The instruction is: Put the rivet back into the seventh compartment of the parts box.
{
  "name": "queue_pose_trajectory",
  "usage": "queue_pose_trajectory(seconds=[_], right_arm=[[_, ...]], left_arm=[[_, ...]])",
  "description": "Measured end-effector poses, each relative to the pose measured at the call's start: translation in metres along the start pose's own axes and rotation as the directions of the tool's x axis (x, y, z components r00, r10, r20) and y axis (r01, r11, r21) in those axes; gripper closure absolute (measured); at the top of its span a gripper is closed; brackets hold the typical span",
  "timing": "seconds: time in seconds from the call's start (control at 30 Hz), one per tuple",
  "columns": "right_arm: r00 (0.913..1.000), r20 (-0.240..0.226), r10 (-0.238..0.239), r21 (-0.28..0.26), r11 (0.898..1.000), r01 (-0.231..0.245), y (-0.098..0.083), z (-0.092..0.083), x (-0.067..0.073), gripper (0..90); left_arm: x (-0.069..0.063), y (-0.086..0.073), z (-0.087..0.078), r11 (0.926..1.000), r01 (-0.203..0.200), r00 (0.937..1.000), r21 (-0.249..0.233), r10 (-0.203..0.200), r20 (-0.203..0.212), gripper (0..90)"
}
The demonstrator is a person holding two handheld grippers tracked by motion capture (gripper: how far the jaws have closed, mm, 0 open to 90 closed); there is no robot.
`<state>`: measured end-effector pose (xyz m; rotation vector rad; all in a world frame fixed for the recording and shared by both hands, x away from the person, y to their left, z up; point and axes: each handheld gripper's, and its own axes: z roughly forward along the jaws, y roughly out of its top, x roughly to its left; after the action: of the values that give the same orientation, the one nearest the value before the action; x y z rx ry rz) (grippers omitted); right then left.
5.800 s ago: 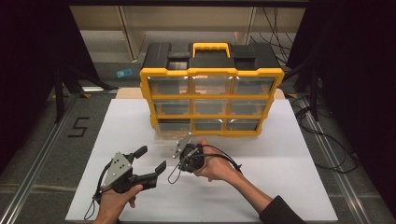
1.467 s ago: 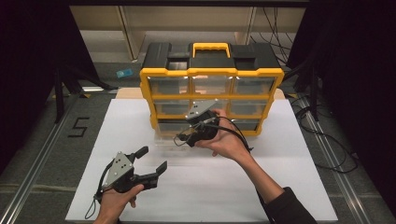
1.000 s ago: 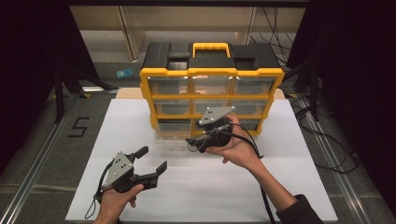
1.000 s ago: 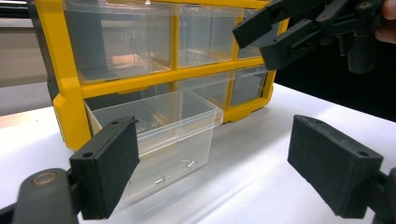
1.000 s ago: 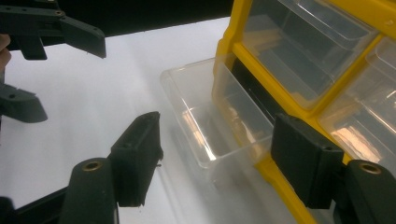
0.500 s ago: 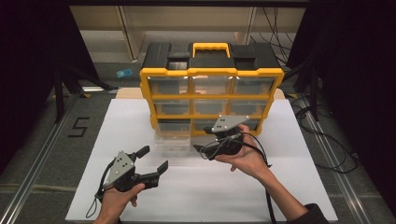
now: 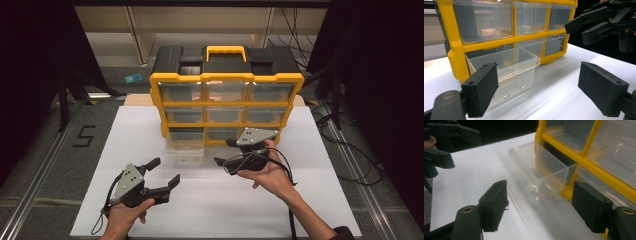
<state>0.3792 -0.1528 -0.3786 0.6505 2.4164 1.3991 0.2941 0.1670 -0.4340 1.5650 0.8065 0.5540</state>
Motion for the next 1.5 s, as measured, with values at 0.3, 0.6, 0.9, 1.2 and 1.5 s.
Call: queue_pose_trajectory(seconds=[0.3,0.6,0.9,1.2,1.5], right_arm=[[0.9997,-0.003,0.025,-0.019,1.000,-0.025,-0.013,-0.008,0.004,28.3],[0.9990,0.004,0.044,-0.050,0.998,-0.044,-0.026,-0.020,0.009,26.1],[0.9980,0.017,0.060,-0.088,0.994,-0.058,-0.039,-0.031,0.007,25.6],[0.9966,0.020,0.080,-0.117,0.990,-0.077,-0.048,-0.037,0.009,24.6],[0.9963,0.031,0.081,-0.118,0.990,-0.076,-0.055,-0.043,0.011,21.0]], left_arm=[[-0.002,-0.001,0.002,1.0000,0.003,1.0000,0.009,-0.003,0.009,16.1],[-0.002,-0.001,0.002,1.0000,0.000,0.9999,0.009,0.000,0.012,16.1],[-0.002,-0.001,0.001,0.9999,-0.002,0.9998,0.014,0.001,0.017,16.1],[-0.002,-0.001,0.002,0.9999,-0.004,0.9998,0.015,0.004,0.021,16.1],[-0.003,-0.001,0.002,0.9998,-0.006,0.9996,0.020,0.006,0.028,16.0]])
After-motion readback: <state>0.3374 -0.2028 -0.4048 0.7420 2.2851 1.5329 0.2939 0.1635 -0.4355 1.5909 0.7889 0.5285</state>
